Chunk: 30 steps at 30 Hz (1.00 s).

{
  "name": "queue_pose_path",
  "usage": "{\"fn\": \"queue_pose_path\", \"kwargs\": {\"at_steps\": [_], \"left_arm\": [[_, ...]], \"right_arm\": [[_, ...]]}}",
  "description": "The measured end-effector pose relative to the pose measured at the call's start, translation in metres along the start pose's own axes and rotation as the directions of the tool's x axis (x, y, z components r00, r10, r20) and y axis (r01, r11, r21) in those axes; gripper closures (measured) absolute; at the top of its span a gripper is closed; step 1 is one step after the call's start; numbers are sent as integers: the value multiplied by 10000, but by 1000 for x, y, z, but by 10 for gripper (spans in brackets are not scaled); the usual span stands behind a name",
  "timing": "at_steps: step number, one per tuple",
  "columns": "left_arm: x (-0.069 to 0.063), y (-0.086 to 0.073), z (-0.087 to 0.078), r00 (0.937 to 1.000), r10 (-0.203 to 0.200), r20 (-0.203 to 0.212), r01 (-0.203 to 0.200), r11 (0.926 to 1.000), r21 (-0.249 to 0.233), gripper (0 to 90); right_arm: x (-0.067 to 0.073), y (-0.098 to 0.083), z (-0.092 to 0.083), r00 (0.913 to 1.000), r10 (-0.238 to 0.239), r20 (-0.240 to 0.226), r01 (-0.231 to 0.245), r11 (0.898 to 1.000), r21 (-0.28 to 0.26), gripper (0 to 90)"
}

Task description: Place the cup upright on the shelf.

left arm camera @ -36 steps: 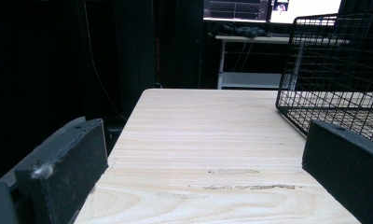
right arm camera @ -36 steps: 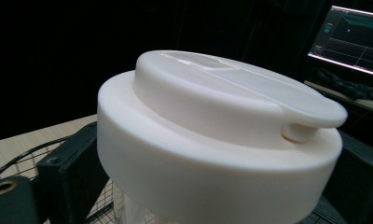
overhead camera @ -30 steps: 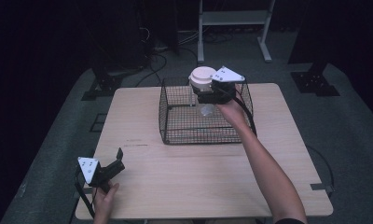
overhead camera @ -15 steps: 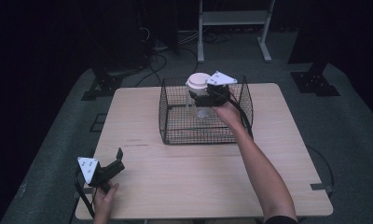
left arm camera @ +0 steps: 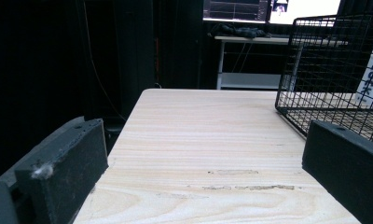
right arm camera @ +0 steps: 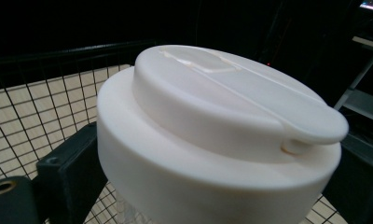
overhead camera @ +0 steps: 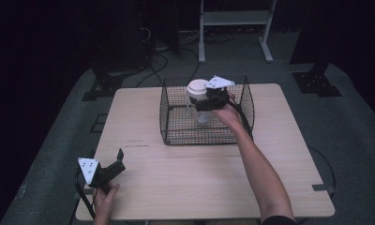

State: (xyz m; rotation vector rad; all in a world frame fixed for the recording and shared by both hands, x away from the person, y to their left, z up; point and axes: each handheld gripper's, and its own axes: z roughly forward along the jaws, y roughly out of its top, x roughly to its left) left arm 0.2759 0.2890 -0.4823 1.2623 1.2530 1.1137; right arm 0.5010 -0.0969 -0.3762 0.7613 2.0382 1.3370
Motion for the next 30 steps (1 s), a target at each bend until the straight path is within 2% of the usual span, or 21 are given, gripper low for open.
{"fn": "queue_pose_path", "kwargs": {"at_steps": [11,21,30], "left_arm": [[0,0,0,10000,-54,1,54,10000,-9,0],[0,0,0,10000,1,3,-1,10000,2,0],[0,0,0,10000,40,-9,-40,10000,8,0]], "right_arm": [[3,-8,9,9996,-200,-220,213,9980,592,50],[0,-11,2,9991,-324,-272,343,9967,736,48],[0,-11,-2,9989,-450,-109,457,9959,782,36]]}}
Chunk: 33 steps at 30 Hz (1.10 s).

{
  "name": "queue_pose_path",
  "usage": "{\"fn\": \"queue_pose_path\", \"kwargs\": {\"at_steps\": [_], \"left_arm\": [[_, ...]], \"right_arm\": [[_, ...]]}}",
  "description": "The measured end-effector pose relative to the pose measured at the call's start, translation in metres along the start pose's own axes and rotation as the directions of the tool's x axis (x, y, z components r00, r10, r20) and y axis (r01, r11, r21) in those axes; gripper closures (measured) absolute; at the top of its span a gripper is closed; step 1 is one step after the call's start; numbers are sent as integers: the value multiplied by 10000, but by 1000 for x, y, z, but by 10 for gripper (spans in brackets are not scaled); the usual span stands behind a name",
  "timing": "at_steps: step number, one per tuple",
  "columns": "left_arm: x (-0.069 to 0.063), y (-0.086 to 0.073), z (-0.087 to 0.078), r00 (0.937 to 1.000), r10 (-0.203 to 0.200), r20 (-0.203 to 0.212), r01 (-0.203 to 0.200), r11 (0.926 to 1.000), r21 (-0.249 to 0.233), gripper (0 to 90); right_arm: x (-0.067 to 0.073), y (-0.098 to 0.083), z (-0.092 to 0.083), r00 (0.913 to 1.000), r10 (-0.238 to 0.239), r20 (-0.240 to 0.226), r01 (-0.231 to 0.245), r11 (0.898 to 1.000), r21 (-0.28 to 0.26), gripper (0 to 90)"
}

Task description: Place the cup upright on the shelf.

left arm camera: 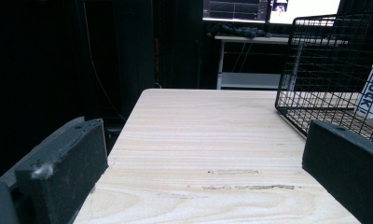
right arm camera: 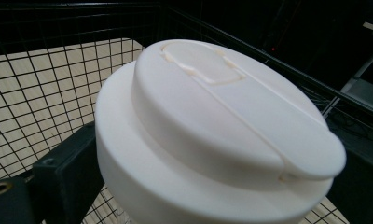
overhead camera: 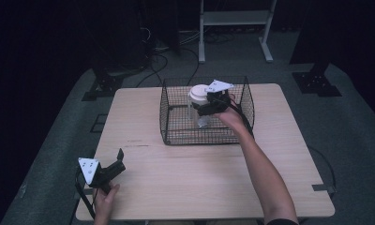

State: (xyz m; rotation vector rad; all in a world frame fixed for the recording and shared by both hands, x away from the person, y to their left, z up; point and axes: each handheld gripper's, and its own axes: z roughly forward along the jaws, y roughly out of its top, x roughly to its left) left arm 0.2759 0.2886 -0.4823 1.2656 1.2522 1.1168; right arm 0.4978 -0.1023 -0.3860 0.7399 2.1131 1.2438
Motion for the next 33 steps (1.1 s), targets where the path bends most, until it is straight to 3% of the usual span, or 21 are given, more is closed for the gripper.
{"fn": "queue_pose_path", "kwargs": {"at_steps": [11,33], "left_arm": [[0,0,0,10000,13,-7,-13,10000,3,0],[-1,0,1,10000,37,-51,-37,10000,27,0]], "right_arm": [[0,1,-2,10000,56,-30,-57,10000,-30,20],[0,20,-21,9997,242,59,-236,9952,-950,21]]}}
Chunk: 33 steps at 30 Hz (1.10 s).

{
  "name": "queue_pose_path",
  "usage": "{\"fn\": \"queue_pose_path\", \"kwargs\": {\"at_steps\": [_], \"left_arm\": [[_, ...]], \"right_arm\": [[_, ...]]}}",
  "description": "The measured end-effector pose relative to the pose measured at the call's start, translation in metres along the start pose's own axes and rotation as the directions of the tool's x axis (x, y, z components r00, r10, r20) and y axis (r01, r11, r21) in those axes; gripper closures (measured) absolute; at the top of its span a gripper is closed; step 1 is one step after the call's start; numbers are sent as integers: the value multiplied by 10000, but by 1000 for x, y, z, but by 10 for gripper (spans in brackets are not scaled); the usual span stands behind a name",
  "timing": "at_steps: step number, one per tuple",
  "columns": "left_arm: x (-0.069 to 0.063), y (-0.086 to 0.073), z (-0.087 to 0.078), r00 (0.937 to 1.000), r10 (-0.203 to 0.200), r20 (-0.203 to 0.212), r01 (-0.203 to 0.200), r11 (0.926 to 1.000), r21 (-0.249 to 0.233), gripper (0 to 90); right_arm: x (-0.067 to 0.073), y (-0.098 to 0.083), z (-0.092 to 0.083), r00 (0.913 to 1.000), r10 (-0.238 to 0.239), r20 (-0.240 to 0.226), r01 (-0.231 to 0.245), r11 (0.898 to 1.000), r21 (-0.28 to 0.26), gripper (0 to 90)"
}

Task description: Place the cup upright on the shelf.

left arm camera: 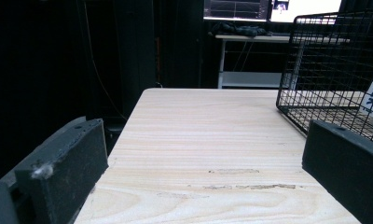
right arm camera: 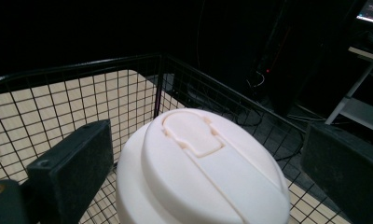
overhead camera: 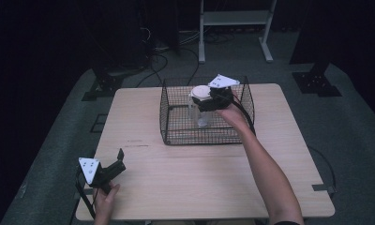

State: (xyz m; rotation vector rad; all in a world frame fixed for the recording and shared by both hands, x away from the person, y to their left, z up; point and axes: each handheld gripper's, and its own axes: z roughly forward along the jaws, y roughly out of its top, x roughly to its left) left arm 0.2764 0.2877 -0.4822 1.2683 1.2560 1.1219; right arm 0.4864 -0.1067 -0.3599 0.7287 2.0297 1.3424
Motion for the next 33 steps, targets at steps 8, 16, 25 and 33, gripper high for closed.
{"fn": "queue_pose_path", "kwargs": {"at_steps": [8,16,25,33], "left_arm": [[0,0,0,10000,-16,-7,16,10000,-7,0],[0,0,0,10000,-16,16,16,10000,-17,0],[0,0,-1,10000,-18,23,18,10000,-29,0],[0,0,-1,10000,5,19,-5,10000,-26,0]], "right_arm": [[-3,4,-7,10000,15,43,-14,10000,-79,20],[-4,8,-17,10000,47,70,-45,9998,-214,21],[-4,13,-28,9999,13,125,-10,9997,-263,21],[-5,16,-35,9998,11,175,-6,9995,-325,21]]}}
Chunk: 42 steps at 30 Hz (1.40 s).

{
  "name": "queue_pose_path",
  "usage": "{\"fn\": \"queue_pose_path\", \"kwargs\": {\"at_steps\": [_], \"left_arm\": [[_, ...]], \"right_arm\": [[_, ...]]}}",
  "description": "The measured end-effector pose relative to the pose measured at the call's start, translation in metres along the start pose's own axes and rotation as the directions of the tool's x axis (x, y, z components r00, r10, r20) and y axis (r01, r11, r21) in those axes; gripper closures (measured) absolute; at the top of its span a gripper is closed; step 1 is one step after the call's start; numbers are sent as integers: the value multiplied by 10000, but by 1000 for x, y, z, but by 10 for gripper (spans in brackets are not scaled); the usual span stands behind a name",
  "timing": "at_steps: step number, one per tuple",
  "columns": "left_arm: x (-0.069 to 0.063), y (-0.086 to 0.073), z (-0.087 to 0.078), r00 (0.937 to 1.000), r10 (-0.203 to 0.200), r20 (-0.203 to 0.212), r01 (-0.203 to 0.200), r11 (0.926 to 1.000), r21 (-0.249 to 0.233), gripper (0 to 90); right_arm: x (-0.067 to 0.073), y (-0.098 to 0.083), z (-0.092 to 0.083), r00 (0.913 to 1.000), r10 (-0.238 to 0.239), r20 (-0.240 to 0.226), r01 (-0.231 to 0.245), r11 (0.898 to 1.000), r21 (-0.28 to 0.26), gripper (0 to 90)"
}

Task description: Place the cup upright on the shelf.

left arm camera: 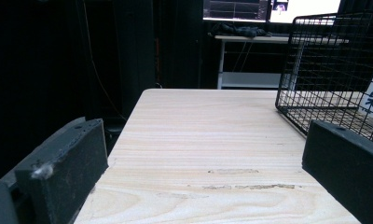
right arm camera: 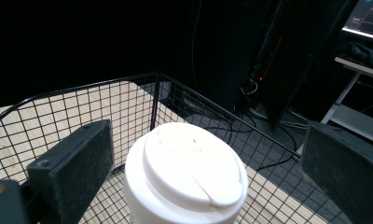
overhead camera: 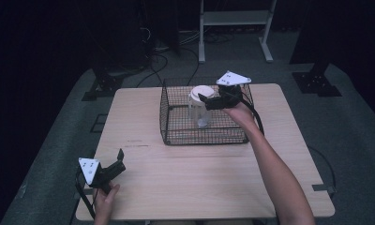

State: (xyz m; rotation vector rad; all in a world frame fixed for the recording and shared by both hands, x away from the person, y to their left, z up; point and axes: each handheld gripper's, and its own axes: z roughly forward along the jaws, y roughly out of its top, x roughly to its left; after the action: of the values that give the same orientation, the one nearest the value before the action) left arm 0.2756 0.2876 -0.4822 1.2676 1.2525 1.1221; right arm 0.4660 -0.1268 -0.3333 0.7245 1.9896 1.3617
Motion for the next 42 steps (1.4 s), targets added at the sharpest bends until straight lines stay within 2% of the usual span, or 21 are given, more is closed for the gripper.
{"fn": "queue_pose_path", "kwargs": {"at_steps": [23,35,37,42], "left_arm": [[-1,0,0,10000,88,1,-88,10000,9,0],[-1,0,0,9999,123,-8,-123,9999,14,0],[-1,0,0,9999,123,-7,-123,9999,5,0],[-1,0,0,9999,154,-3,-154,9999,7,0]], "right_arm": [[-7,1,-33,9998,-76,187,79,9999,-124,21],[-5,3,-48,9998,-179,47,180,9997,-154,21],[-3,2,-51,9996,-271,35,272,9995,-184,21],[-2,-4,-56,9999,-163,-22,162,9997,-202,21]]}}
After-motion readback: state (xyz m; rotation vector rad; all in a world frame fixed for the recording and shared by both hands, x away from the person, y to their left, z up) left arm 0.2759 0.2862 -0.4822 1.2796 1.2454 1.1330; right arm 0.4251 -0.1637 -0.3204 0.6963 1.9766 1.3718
